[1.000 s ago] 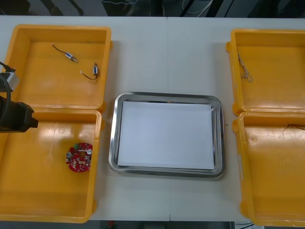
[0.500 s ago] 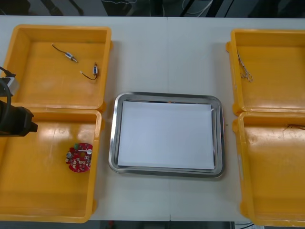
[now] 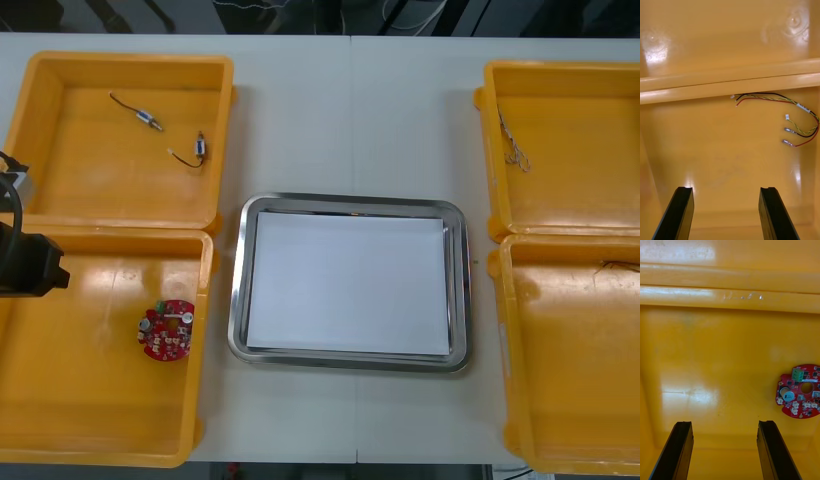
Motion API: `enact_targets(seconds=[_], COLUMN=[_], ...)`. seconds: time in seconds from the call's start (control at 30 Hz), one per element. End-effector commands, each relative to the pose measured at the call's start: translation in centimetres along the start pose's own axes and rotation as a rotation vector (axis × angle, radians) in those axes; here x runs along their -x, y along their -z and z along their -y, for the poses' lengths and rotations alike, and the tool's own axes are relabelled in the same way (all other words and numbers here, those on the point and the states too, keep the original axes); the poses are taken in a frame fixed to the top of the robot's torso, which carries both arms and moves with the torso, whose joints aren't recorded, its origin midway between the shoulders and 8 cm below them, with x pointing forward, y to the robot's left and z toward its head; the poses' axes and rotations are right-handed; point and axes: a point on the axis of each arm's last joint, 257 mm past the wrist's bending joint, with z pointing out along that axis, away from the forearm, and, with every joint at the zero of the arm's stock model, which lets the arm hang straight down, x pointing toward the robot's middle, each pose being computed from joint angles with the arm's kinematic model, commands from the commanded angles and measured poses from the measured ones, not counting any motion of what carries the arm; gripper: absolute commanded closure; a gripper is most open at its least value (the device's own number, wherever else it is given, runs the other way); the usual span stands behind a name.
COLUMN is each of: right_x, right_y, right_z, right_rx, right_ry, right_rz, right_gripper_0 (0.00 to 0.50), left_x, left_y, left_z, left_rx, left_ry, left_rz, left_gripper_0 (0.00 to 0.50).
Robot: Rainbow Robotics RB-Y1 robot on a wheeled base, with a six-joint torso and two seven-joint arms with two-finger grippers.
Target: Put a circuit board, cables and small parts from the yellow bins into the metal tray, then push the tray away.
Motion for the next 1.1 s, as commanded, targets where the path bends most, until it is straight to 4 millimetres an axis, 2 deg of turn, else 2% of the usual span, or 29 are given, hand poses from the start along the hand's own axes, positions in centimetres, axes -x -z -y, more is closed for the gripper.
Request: enact_targets(seconds=[0.03, 0.23, 0.53, 0.8, 1.1], right_x=[-1.0, -0.6, 0.0, -1.0, -2.2], right_y=[-1.4, -2.9, -4.6, -7.3, -8.7], right_z=[2.4, 4.0, 6.3, 7.7, 8.4], right_rx=[-0.033, -0.050, -0.085, -0.106, -0.127], right_ry=[-0.044, -0.093, -0.149, -0.207, -0.257], right_rz=[-0.007, 0.008, 0.035, 0.004, -0.033], right_gripper_0=[0.000, 0.000, 0.000, 0.000, 0.000], left_x=[0.3, 0.3, 0.1, -0.4, -0.9], left_y=[1.0, 0.3, -1.7, -2.8, -4.1], left_z=[1.3, 2.6, 5.1, 7.4, 8.6], left_rx=[0.006, 0.002, -0.004, -0.039, -0.043], left_ry=[-0.038, -0.044, -0.063, -0.072, -0.071], left_rz=[0.024, 0.038, 0.058, 0.057, 0.056], left_gripper_0=[0.000, 0.000, 0.000, 0.000, 0.000])
